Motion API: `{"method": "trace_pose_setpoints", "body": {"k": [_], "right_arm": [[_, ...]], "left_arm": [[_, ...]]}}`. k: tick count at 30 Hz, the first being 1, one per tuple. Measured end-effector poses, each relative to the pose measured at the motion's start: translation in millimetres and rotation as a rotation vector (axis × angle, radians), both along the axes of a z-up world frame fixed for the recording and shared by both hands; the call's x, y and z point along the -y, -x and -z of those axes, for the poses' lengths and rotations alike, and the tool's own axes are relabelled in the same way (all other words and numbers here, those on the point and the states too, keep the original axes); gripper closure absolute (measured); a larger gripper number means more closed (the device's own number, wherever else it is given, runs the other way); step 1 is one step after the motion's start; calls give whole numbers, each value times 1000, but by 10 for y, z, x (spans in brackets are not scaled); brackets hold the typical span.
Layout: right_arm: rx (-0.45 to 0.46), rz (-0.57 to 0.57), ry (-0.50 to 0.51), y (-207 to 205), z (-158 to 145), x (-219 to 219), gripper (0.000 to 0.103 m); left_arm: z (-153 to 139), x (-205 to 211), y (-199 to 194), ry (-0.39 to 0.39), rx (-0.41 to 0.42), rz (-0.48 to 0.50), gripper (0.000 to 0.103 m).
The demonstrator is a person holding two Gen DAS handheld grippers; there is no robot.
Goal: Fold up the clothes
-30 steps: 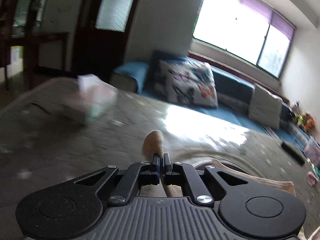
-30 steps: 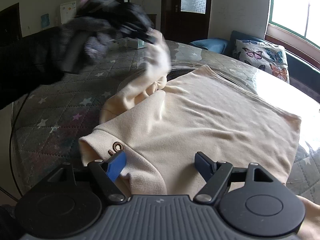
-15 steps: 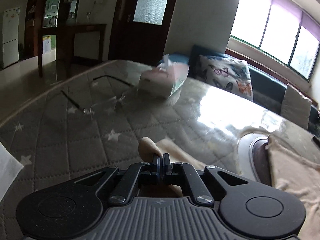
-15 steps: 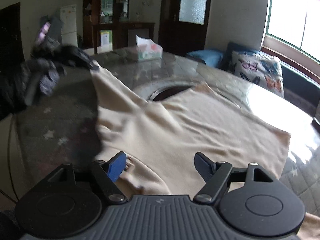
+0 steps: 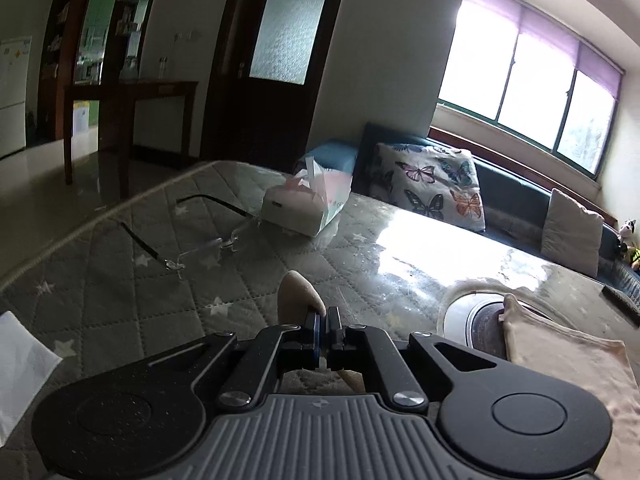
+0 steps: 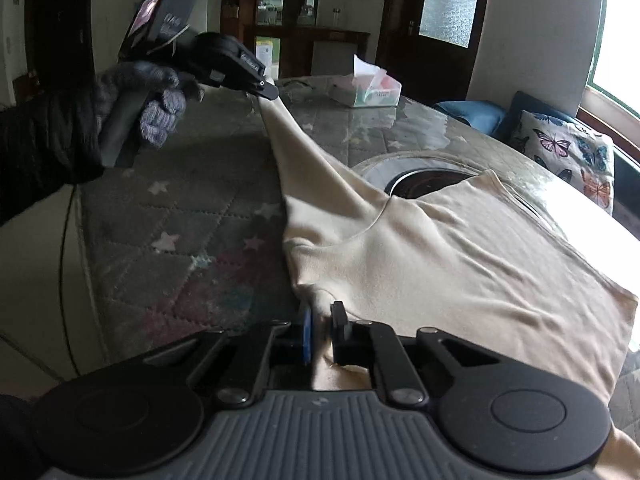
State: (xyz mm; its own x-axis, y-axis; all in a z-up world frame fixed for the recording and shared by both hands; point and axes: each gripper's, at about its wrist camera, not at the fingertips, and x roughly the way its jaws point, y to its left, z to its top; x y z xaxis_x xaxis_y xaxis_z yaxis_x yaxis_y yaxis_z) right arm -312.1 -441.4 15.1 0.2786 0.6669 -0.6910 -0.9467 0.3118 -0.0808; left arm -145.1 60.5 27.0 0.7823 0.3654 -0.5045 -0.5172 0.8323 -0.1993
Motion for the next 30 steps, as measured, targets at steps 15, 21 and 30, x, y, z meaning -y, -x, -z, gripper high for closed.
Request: {"method": "trace_pose_setpoints", "body": {"k": [15,21,30], "right_arm": [[-36,-80,15,57,34,136,95],[-31,-79,-3,36,-8,125,88],[-46,-96,12,51,38,112,87]], "left_arm": [[323,-310,-3,-8,-172,-114,92],[199,-286,-211,-59,-144,-75,89],[460,-271,-704,-91,-246,32,89]]}}
